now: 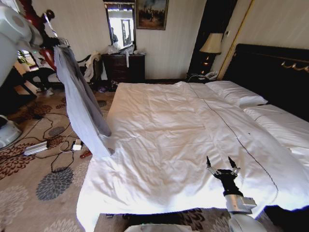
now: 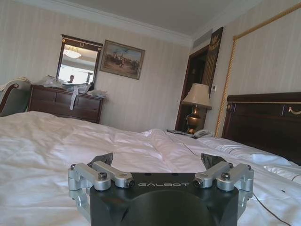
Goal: Pick up the clothes from the bed and hang them on the clothes hanger.
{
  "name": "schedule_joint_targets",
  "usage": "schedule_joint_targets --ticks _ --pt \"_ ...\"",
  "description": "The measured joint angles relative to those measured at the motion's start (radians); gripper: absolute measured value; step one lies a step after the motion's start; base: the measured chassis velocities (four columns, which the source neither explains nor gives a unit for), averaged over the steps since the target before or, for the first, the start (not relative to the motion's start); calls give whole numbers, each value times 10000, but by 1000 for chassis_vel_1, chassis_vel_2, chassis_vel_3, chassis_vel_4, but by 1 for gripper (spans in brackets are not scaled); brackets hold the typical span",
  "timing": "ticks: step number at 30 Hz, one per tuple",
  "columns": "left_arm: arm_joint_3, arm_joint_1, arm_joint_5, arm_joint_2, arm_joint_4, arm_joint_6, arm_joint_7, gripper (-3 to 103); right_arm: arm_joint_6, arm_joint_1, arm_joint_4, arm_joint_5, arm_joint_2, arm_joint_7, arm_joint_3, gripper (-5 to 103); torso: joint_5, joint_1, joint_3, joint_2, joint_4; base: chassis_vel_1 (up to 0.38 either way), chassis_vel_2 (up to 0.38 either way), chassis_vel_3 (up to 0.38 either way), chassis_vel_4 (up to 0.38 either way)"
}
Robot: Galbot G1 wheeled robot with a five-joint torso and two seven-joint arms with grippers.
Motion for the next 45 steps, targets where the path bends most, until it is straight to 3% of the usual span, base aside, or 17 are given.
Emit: schedule_joint_targets --ticks 15,24,28,29,31,34,35,38,45 --pt "-578 576 322 801 -1526 0 -100 100 0 0 0 1 0 0 0 100 1 0 0 0 1 0 0 0 0" --pt "-1550 1293 428 1470 -3111 -135 -25 100 0 0 0 0 0 0 0 100 2 0 0 0 1 0 0 0 0" --pt "-2754 2963 938 2264 -4436 -1094 913 100 0 0 0 0 0 0 0 100 2 0 0 0 1 0 0 0 0" --pt "-2754 2963 938 2264 -4436 -1094 913 100 0 0 0 0 0 0 0 100 2 0 0 0 1 0 0 0 0" --pt "-3067 3645 1111 2644 -4889 -1662 1289 100 0 0 0 0 0 0 0 100 -11 0 0 0 5 0 0 0 0" --pt "-3226 4268 1386 3232 -5534 -2702 1851 100 0 0 0 0 -1 0 0 100 1 0 0 0 3 0 0 0 0" --pt "-3226 4268 1386 3232 -5534 -2702 1851 100 0 0 0 0 -1 0 0 100 1 0 0 0 3 0 0 0 0" --pt "-3771 4949 1732 3722 -6230 -3431 2246 100 0 0 0 0 0 0 0 100 -1 1 0 0 -1 0 0 0 0" --pt "-4813 5663 1809 4474 -7437 -3382 1948 100 0 -1 -1 0 -1 0 0 100 3 0 -1 0 -3 0 0 0 0"
